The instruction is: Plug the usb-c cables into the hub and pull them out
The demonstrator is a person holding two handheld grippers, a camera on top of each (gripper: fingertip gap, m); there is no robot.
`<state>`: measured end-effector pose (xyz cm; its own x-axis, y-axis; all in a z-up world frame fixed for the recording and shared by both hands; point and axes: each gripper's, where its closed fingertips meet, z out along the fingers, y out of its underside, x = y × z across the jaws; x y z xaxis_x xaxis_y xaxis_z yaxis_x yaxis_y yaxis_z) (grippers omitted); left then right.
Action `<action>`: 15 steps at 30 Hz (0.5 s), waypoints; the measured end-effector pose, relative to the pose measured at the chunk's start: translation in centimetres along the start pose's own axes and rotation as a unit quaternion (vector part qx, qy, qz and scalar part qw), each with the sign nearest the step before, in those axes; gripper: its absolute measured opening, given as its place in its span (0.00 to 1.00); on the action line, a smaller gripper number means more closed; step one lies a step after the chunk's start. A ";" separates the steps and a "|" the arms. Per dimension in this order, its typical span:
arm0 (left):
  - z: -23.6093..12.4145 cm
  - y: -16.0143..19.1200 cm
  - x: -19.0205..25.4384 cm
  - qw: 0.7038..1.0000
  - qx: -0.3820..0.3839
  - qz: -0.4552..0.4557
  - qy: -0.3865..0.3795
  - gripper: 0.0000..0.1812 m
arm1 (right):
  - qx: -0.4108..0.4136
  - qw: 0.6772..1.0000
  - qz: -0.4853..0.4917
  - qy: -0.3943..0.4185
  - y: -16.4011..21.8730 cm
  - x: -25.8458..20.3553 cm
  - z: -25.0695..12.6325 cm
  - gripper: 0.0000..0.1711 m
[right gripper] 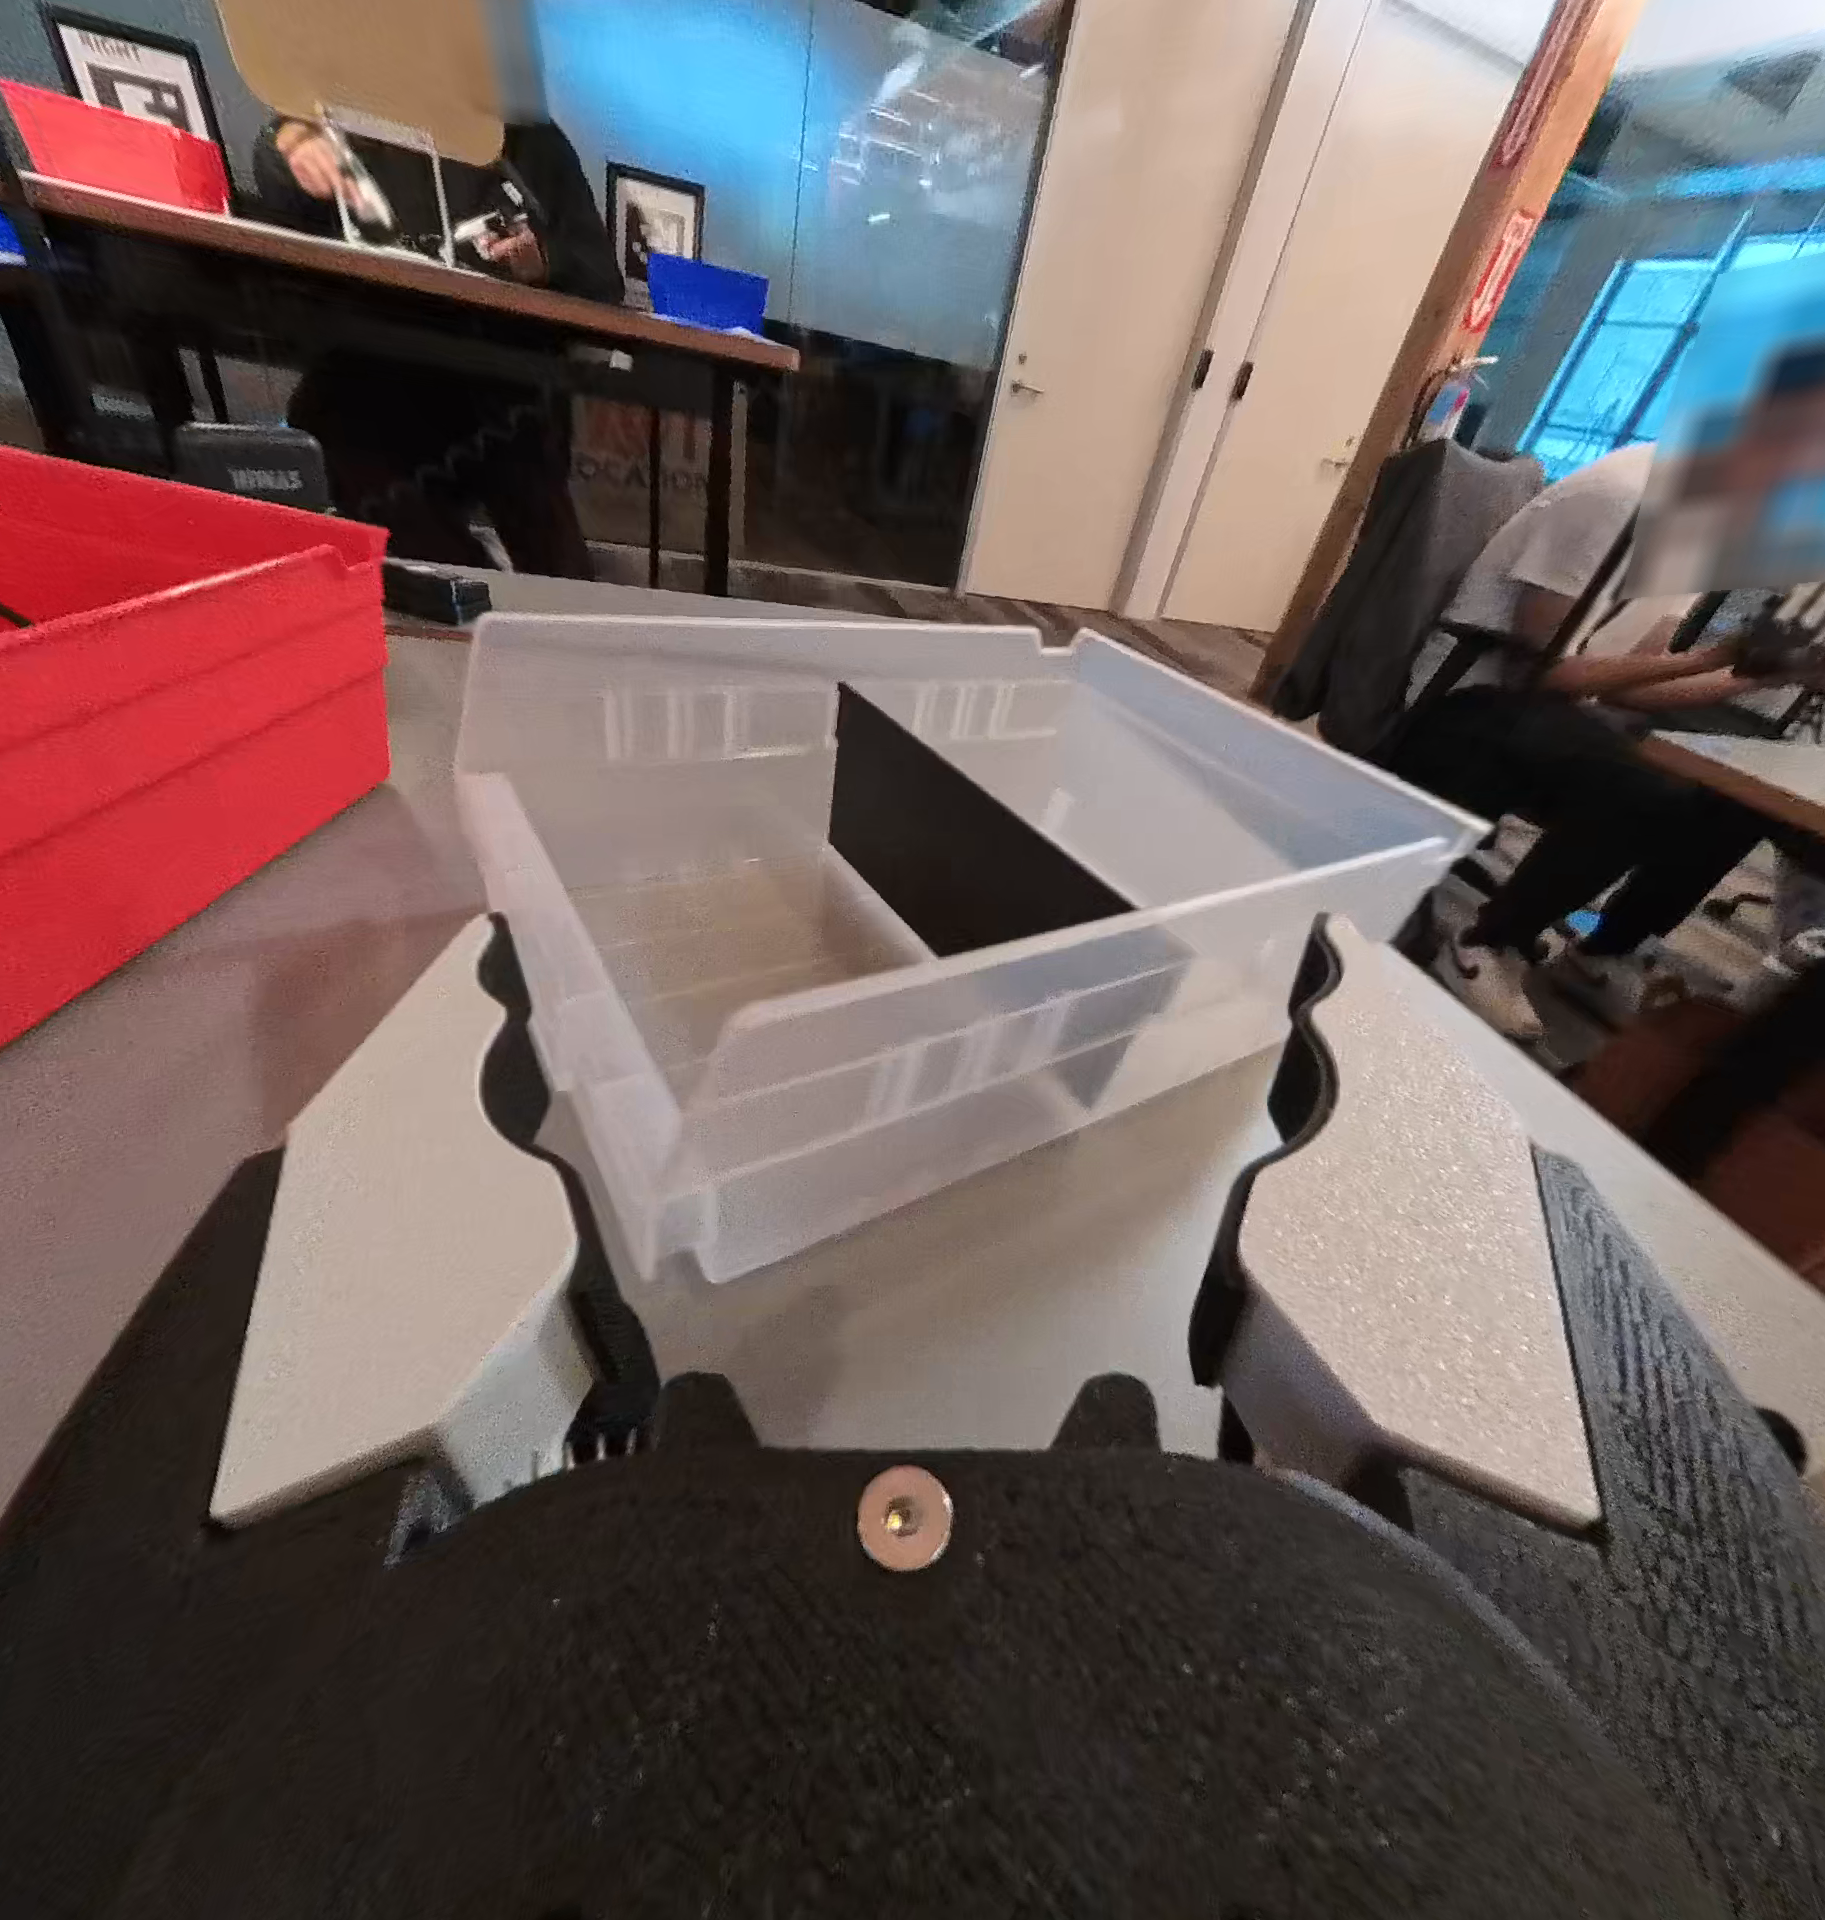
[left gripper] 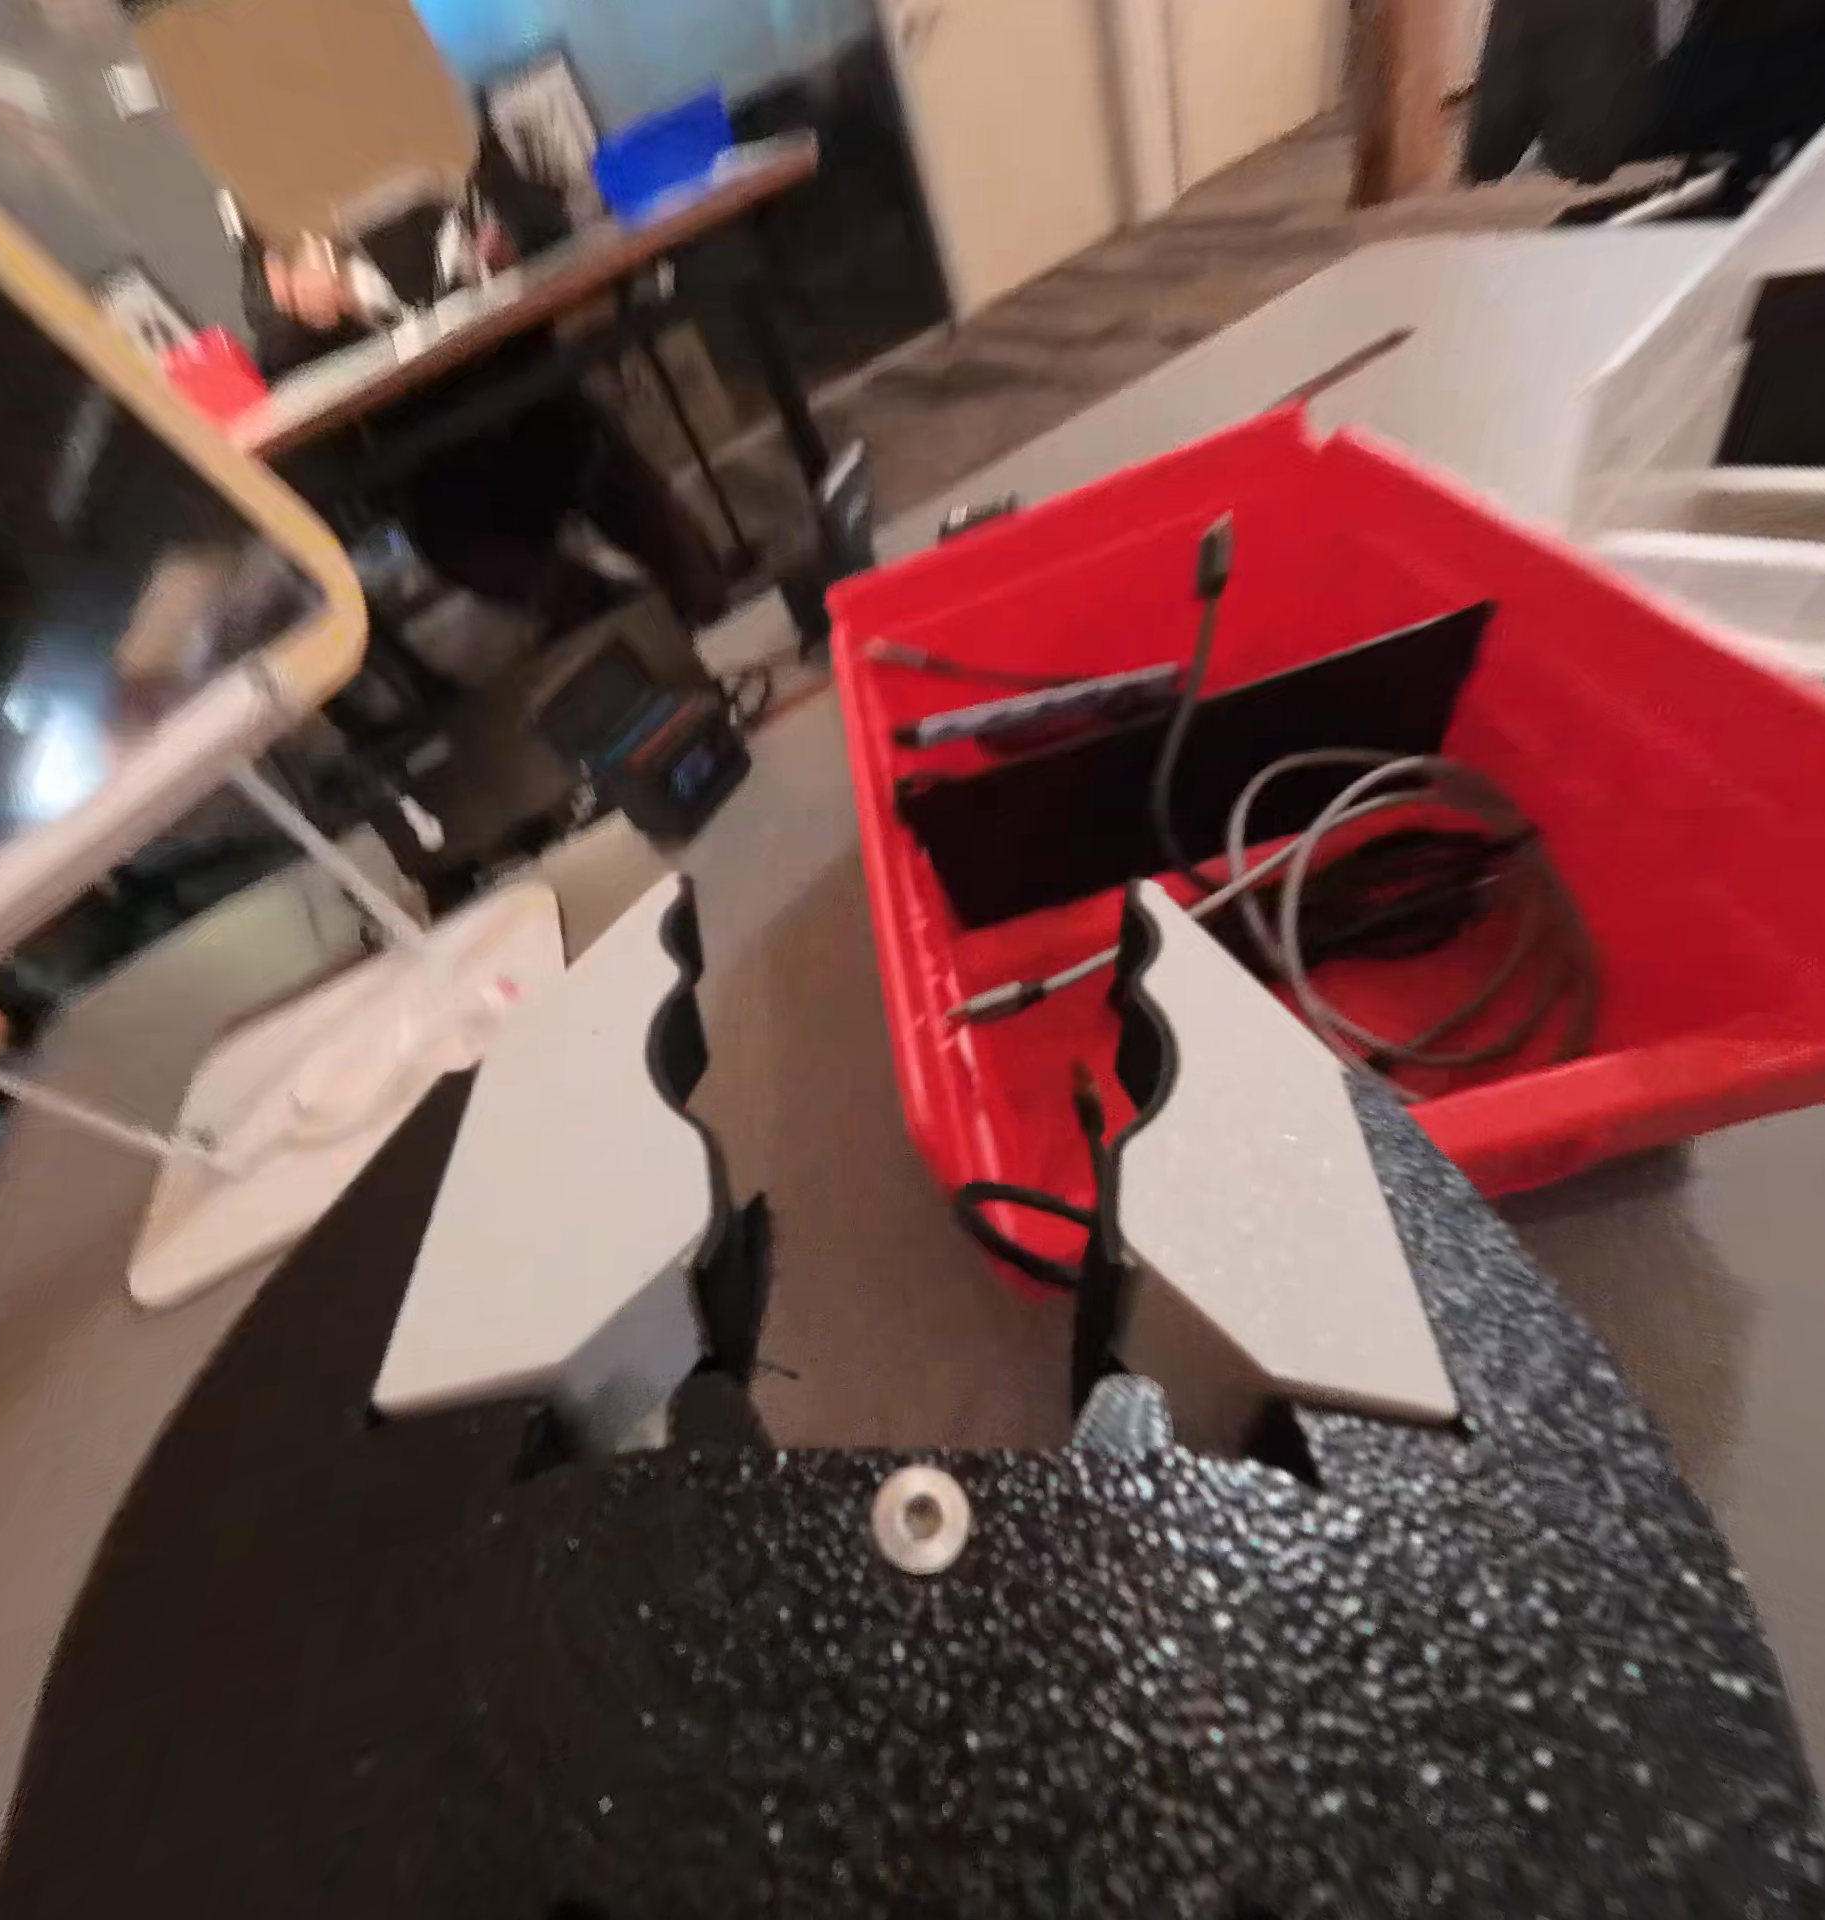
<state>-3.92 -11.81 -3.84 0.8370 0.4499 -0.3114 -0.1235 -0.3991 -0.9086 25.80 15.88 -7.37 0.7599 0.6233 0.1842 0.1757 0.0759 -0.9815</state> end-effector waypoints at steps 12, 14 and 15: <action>4.5 7.3 0.3 0.986 -0.128 -0.075 0.073 0.40 | -0.138 0.987 0.077 0.023 5.7 0.8 2.4 0.69; 4.5 8.1 -0.9 0.985 -0.141 -0.086 0.052 0.35 | -0.151 0.986 0.067 0.030 6.1 2.3 1.7 0.59; 4.5 8.6 -1.3 0.983 -0.147 -0.094 0.050 0.34 | -0.157 0.985 0.064 0.037 6.3 3.2 1.4 0.55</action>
<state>-8.44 -12.19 -12.51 0.8799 0.4638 -0.1033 0.1864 -0.5369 -0.8228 28.47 19.47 -13.02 0.8298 0.5531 0.0746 0.2519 -0.2519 -0.9344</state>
